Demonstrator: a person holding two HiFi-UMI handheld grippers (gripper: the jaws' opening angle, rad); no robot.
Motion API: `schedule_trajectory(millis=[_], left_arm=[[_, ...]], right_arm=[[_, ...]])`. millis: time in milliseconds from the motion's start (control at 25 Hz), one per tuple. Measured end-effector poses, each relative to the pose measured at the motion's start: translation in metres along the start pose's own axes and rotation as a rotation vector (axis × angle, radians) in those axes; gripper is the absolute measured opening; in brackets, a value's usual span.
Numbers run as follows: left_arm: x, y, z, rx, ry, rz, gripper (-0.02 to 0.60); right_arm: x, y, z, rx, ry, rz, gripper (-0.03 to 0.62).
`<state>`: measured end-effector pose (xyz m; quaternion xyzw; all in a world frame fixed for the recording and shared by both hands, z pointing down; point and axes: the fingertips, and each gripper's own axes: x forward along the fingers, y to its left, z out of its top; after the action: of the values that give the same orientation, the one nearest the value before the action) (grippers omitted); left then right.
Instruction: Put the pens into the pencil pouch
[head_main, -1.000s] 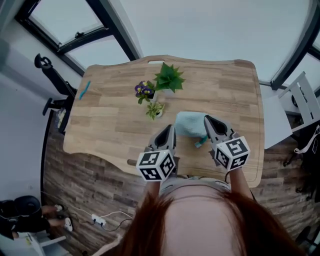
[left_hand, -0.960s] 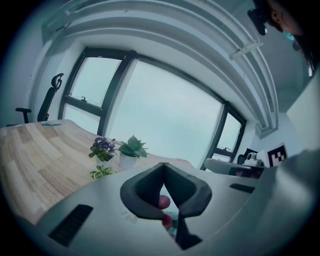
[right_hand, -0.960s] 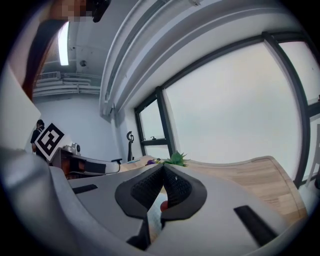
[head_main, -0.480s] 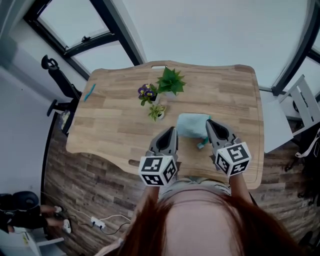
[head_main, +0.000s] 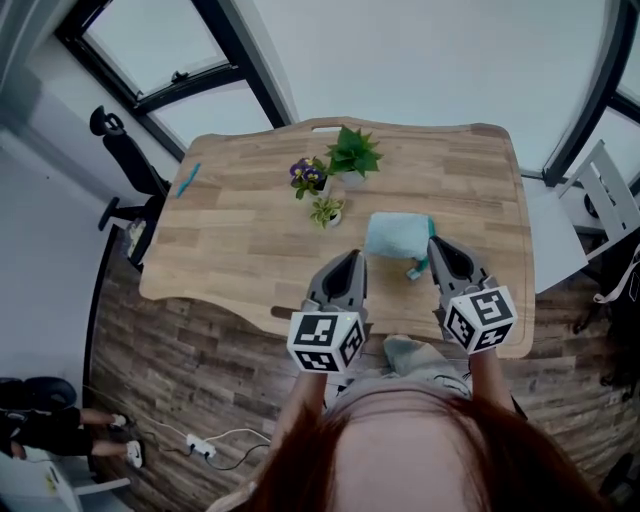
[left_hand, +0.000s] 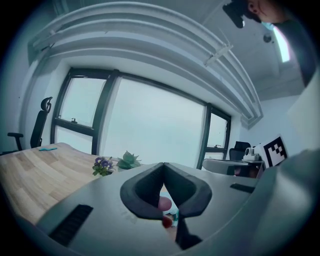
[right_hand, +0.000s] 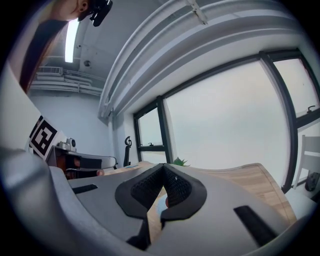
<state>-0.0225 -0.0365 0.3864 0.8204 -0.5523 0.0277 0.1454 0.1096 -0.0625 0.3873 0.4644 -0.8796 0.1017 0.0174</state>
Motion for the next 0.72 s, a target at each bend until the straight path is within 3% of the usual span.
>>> schedule_trajectory(millis=[400, 720], left_arm=[[-0.046, -0.015, 0.002, 0.049, -0.028, 0.008, 0.003], [-0.069, -0.027, 0.003, 0.044, -0.043, 0.005, 0.002]], right_arm=[[-0.039, 0.026, 0.012, -0.058, -0.065, -0.042, 0.0], [-0.065, 0.032, 0.021, -0.072, -0.092, -0.073, 0.0]])
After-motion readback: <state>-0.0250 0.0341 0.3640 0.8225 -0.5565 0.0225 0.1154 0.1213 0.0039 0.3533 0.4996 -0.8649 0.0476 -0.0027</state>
